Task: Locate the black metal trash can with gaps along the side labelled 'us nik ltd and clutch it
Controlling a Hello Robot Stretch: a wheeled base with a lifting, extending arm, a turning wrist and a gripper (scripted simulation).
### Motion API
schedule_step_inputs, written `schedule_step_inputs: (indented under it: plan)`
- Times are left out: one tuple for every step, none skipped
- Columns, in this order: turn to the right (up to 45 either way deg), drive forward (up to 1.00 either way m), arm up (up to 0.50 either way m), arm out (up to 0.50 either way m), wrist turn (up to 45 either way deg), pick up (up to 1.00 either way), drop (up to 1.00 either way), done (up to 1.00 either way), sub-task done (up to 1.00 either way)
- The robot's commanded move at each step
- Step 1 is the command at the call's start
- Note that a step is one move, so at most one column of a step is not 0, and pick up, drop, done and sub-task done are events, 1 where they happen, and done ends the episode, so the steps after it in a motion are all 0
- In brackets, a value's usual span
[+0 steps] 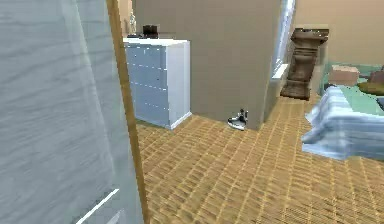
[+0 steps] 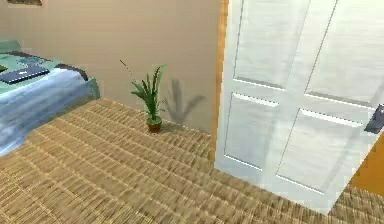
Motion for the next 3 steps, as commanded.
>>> schedule_step_inputs:
  plan:
    - [45.0, 0.0, 0.0, 0.0, 0.0, 0.0, 0.0, 0.0, 0.0]
    - [45.0, 0.0, 0.0, 0.0, 0.0, 0.0, 0.0, 0.0, 0.0]
    - [30.0, 0.0, 0.0, 0.0, 0.0, 0.0, 0.0, 0.0, 0.0]
